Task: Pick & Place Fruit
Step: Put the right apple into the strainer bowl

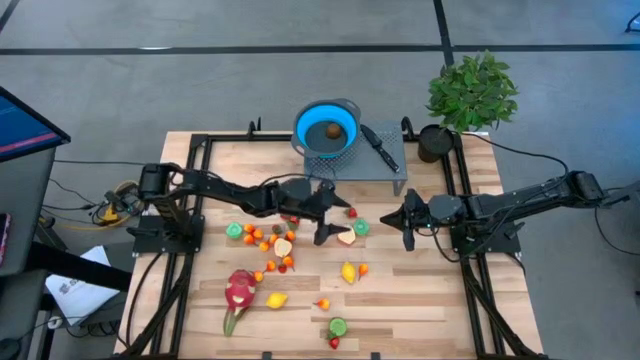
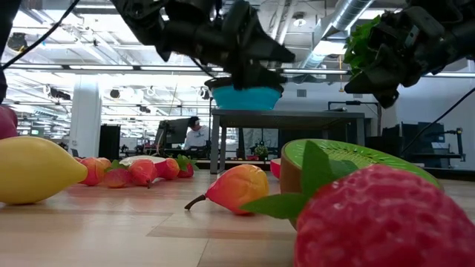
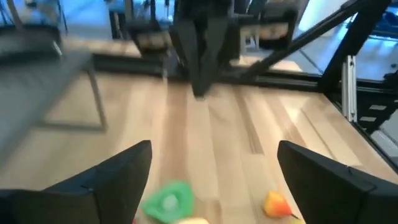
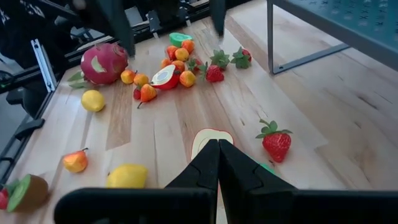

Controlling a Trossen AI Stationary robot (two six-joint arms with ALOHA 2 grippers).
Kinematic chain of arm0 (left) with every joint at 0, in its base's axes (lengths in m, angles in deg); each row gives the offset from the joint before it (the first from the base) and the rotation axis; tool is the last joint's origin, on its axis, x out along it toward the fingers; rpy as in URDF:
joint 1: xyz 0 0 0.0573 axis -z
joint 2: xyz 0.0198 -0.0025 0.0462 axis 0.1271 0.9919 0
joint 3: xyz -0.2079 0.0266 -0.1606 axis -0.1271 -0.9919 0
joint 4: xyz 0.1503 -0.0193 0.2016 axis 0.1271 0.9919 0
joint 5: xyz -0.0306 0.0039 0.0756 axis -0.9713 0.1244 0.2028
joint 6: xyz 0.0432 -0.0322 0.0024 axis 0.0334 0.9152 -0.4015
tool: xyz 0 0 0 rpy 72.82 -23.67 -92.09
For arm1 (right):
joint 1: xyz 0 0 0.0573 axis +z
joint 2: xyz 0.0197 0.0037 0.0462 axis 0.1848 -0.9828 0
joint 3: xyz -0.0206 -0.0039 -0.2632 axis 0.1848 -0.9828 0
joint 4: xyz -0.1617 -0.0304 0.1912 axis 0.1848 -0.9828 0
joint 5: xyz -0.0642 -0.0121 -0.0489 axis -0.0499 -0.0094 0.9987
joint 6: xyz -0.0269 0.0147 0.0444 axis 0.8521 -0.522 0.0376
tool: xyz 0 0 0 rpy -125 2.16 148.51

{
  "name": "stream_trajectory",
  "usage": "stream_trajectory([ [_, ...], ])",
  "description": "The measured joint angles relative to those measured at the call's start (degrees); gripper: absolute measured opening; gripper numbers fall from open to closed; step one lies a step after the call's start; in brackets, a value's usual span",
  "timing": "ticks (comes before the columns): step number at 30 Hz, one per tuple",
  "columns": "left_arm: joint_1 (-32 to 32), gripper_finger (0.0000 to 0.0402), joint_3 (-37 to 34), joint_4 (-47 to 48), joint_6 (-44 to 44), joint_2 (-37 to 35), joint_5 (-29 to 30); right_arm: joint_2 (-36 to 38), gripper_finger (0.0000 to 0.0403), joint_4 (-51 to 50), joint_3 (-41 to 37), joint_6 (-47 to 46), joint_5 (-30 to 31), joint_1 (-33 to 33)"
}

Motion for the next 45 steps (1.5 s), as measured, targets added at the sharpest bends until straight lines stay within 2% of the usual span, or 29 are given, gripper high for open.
stream_trajectory([
  [4, 2.05, 0.0328, -0.02, -0.1, 2.22, 3.73, 1.12, 0.0, 0.0001, 0.0, 0.0, 0.12, 0.0, -0.11],
  [9, 3.82, 0.032, -0.04, -0.05, 2.27, 6.57, 7.28, 0.0, 0.0001, -0.09, 0.0, 0.12, 0.0, 0.39],
  [16, 4.24, 0.0317, -0.04, -0.03, 2.28, 6.97, 15.99, 0.0, 0.0001, -0.28, 0.0, 0.12, 0.0, 1.56],
  [27, 4.33, 0.031, -0.04, 0.61, 2.62, 9.63, 14.45, -0.02, 0.0001, -0.27, 0.0, 0.96, 0.02, 1.92],
  [45, 4.18, 0.0308, -0.01, -1.16, 5.27, 12.93, 15.99, -0.02, 0.0001, 0.0, 0.02, 3.09, 0.02, 1.92],
])
